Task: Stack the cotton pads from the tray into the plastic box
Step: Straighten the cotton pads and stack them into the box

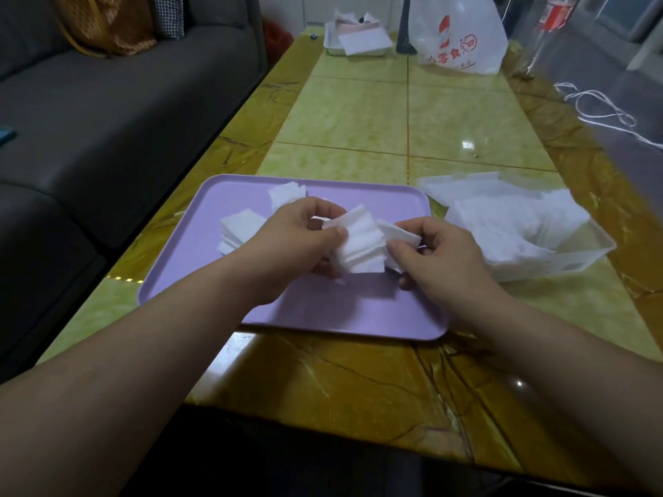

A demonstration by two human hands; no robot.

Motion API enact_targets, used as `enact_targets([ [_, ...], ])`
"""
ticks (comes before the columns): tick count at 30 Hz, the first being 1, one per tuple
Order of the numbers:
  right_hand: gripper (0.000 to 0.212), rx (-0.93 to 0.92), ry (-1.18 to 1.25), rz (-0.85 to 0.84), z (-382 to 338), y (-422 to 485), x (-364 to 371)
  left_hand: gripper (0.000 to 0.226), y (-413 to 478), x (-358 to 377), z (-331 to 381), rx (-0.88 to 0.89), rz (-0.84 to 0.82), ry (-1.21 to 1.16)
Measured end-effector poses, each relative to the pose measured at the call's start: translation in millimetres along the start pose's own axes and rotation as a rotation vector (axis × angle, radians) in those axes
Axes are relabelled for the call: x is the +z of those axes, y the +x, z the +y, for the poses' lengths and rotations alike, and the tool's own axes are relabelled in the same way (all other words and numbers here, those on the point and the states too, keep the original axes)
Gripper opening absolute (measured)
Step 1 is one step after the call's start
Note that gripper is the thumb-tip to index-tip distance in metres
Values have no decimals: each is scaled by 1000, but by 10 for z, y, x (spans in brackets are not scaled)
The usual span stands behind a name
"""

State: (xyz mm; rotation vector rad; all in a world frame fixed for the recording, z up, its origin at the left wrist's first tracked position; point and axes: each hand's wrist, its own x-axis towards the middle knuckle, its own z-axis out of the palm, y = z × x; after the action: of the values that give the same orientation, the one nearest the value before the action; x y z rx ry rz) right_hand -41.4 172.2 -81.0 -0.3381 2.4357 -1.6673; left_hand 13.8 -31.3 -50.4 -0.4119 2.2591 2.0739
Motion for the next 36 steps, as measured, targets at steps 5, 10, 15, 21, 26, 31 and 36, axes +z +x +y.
enact_targets([
  [5,14,-12,69,-67,20,62,-55,28,9,-8,1,2,-134,-107],
  [10,20,-26,77,-184,-18,60,-49,24,51,21,-53,47,-87,-29],
  [15,20,-18,111,-229,-28,41,-46,19,41,27,-68,90,-89,60],
  [21,26,-26,121,-297,-66,8,-59,18,29,39,-77,138,-126,134],
  [26,33,4,217,-342,-97,11,-46,16,29,83,-97,171,-86,212],
  [31,50,19,311,-460,-90,20,-108,13,47,86,-108,160,-42,215],
  [36,52,-24,233,-369,-38,30,-77,10,42,76,-101,154,-74,200],
])
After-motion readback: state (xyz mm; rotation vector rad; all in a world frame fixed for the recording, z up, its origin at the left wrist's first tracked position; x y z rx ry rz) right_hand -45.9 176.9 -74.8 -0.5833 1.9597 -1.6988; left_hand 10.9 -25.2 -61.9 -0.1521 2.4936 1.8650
